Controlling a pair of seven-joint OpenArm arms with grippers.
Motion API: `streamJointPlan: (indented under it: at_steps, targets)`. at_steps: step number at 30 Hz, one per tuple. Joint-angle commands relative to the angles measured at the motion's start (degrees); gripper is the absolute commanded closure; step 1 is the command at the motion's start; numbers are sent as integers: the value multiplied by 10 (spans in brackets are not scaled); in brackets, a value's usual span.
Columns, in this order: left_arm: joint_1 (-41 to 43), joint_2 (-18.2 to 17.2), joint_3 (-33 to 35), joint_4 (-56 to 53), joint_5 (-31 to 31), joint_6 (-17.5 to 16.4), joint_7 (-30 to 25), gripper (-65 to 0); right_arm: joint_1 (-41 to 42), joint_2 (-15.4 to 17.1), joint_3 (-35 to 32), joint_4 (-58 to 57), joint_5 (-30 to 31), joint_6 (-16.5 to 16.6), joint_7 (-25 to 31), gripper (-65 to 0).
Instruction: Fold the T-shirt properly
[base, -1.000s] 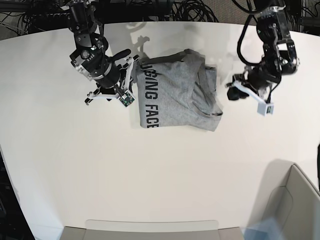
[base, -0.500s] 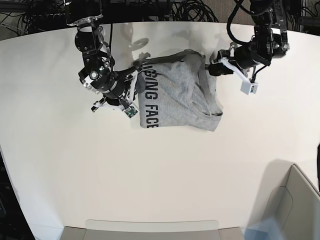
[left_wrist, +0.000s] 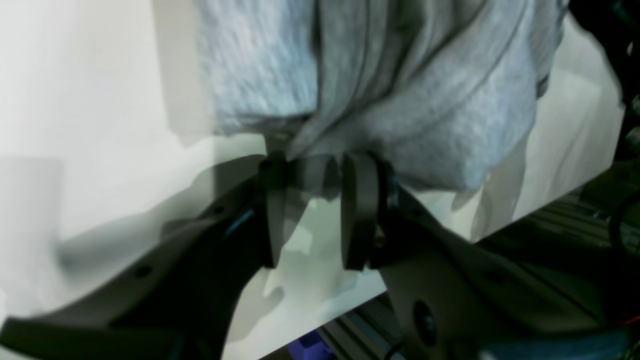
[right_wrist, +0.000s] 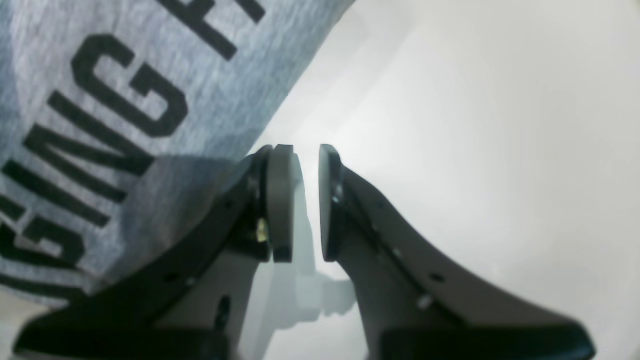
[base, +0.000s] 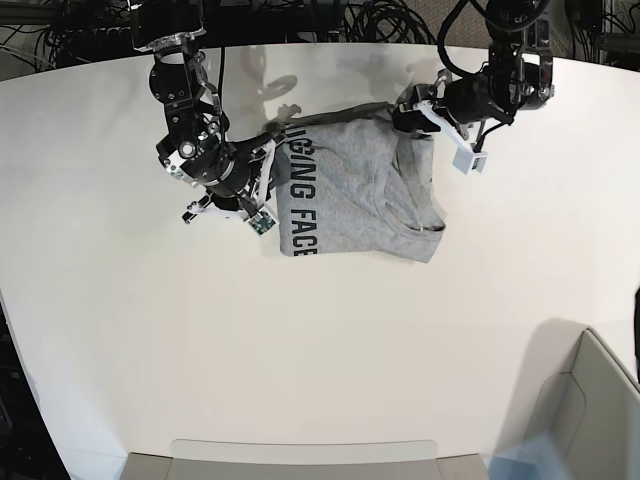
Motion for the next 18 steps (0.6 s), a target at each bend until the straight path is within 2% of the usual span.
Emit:
streamJointPlan:
  at_steps: [1,18]
  targets:
    - [0,-4,-8,11,-12,-1,-3,-195,8,3,1,11,2,-3,9,-95]
    - [-4,-15,-20,2,-10,1,-22,-196,7,3,0,11,2,-3,9,-95]
